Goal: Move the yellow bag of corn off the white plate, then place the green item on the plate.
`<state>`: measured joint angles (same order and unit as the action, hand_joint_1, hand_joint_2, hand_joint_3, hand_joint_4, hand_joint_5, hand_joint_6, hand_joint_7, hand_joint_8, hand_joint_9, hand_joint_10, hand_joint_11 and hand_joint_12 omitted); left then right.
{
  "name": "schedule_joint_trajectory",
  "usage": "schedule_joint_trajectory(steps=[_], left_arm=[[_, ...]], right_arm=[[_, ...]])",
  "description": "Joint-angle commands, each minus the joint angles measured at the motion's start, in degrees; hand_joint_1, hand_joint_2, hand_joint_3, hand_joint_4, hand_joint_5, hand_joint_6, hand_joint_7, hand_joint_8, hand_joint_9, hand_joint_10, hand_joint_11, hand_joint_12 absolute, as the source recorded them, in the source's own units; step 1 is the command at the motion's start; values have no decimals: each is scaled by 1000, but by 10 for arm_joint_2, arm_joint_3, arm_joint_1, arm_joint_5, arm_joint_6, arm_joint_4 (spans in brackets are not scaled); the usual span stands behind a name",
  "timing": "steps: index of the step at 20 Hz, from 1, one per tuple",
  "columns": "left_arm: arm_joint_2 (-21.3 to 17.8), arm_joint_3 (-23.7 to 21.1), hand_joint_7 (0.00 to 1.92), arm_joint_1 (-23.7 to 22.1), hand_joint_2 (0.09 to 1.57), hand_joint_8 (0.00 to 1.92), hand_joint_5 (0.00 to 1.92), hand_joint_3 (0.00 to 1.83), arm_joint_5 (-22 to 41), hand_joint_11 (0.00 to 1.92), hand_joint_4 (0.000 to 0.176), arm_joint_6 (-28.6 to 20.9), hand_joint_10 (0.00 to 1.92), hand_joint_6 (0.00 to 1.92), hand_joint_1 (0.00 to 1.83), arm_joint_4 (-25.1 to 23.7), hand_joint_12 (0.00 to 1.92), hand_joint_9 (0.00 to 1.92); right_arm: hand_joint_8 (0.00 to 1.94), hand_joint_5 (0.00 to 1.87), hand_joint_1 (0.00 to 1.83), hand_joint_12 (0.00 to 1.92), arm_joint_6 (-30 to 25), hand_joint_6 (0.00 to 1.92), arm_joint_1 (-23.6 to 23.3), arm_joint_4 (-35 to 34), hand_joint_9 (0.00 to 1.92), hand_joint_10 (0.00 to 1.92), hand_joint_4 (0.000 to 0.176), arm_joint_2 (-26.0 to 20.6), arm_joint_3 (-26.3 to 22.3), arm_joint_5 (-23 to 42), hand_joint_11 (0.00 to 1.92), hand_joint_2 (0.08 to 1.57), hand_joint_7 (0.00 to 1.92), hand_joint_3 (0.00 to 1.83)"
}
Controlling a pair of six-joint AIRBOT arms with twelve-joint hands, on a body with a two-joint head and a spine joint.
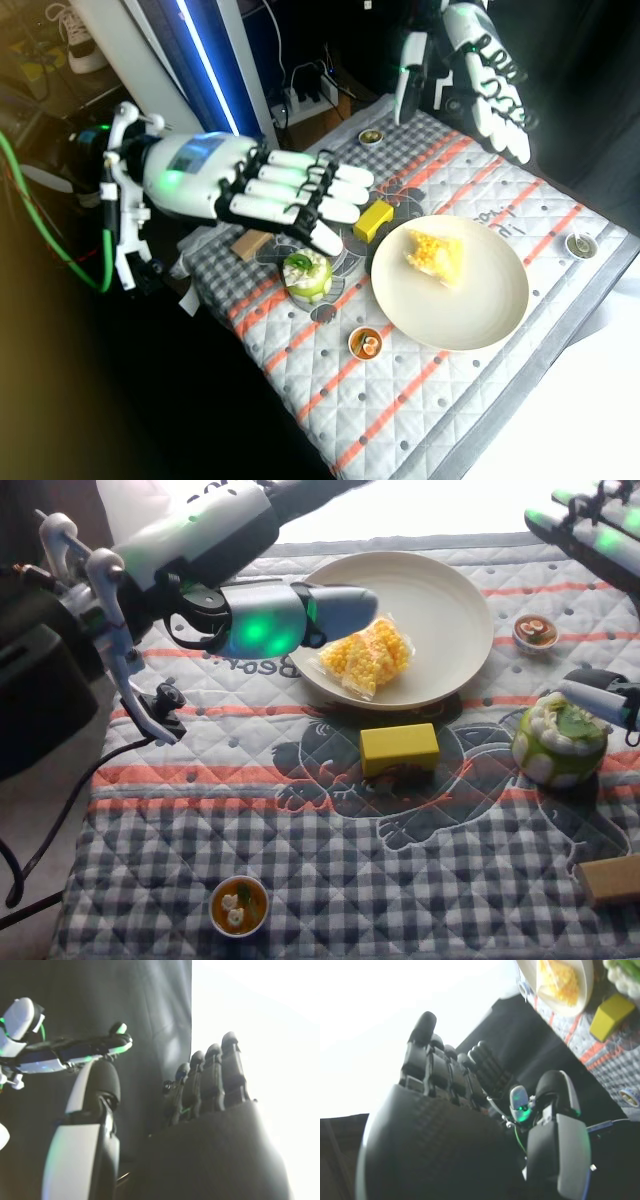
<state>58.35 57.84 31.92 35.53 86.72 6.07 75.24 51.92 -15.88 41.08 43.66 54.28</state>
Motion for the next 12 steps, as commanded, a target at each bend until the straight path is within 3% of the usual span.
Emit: schedule_joint_trajectory(steps=[1, 4, 5, 6, 8, 10, 12], left_arm=[[4, 2, 166, -3, 1306, 10, 166, 5, 68, 0, 15, -3, 105, 27, 572, -1, 1099, 88], [7, 5, 155, 1, 1288, 1, 177, 0, 67, 0, 19, -3, 79, 7, 598, 6, 1105, 92], [10, 8, 145, 1, 1279, 3, 181, 0, 62, 0, 15, -3, 56, 4, 615, 8, 907, 88], [11, 8, 126, 1, 1275, 7, 178, 0, 61, 0, 28, -3, 31, 1, 627, 8, 693, 74], [16, 15, 119, 0, 1251, 1, 159, 0, 51, 0, 39, -3, 21, 5, 632, 11, 852, 101], [37, 37, 90, -14, 1287, 0, 130, 2, 17, 0, 74, -3, 3, 0, 546, 15, 787, 74], [64, 66, 125, -33, 1281, 4, 172, 0, -30, 0, 90, -3, 6, 8, 579, 13, 722, 90]], right_arm=[[0, 0, 567, 835, 0, 0, -6, 4, 16, 8, 15, -1, -1, 78, 0, 1207, 0, 27], [0, 0, 597, 706, -6, 0, 8, 1, 5, 1, 8, -1, -1, 84, 0, 1214, 0, 4], [0, 0, 611, 753, -7, 0, 9, 0, 11, 3, 0, 0, -1, 84, 0, 1210, 0, 1], [0, 0, 622, 807, -7, 0, 9, 0, 16, 5, 0, 0, -1, 84, 0, 1207, 0, 0], [0, 0, 620, 765, -7, 0, 9, -1, 19, 6, 0, 2, -1, 84, 0, 1211, 0, 1], [0, 0, 587, 711, -7, 0, 10, -2, 9, 2, 4, 6, 1, 84, 0, 1222, 0, 1], [0, 0, 573, 857, -9, 0, 11, -2, 22, 7, 0, 6, 1, 84, 0, 1225, 0, 0]])
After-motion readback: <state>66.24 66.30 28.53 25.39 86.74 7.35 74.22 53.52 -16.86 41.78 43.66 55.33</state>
